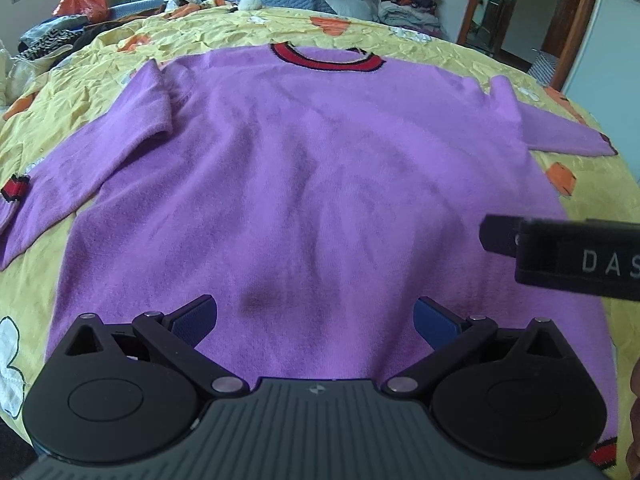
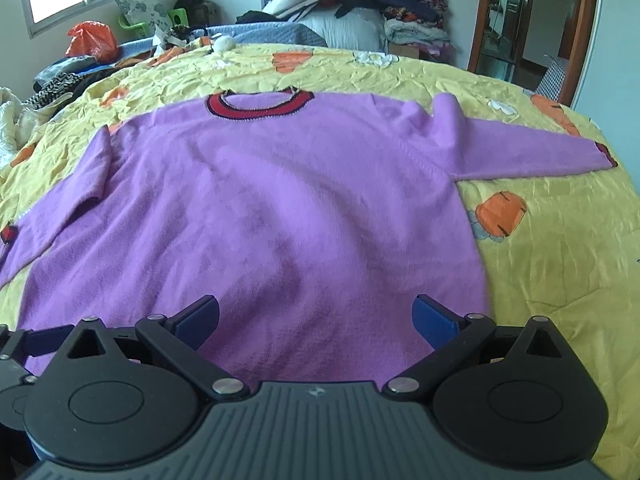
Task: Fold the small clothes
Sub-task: 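Move the right tool toward the sweater sleeve cuff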
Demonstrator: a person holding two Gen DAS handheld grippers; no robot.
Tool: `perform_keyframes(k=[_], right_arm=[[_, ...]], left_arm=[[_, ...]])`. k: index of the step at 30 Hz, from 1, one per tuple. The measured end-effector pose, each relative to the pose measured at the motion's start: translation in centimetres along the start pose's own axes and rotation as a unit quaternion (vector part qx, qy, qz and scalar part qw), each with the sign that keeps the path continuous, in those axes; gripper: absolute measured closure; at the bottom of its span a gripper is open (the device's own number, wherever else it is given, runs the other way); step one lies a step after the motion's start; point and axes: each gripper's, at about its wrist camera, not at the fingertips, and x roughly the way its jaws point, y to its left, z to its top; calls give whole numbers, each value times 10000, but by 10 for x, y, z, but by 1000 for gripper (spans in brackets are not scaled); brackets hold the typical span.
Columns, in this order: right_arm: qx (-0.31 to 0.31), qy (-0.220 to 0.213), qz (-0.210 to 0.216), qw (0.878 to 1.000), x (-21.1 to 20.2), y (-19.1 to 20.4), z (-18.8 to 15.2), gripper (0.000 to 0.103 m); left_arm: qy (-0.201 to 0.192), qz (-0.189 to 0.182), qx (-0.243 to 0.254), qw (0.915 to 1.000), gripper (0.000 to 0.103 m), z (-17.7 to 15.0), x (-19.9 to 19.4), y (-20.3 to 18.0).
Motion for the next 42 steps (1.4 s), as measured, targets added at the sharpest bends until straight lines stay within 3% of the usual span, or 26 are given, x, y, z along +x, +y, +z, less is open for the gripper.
perform_keyframes(k=[8, 31, 35, 39, 42], right_arm=[[265, 199, 226, 9992, 10, -8, 0, 0], [215, 207, 284, 9992, 2, -3, -5, 0], [245, -3, 361, 9990, -3, -4, -4, 0], [205, -685, 961, 9928, -17, -10, -9, 0], [-153, -869, 703, 9936, -13, -4, -15, 0]], left_arm=[[-30, 339, -256, 9991, 0, 7, 3, 8], [-28, 428, -330, 9985, 0, 5, -5, 12], [-13, 506, -291, 9983, 0, 5, -6, 11], [64, 774, -246, 9967, 0, 10, -4, 9], [62, 939, -209, 9953, 0, 14, -4, 8]])
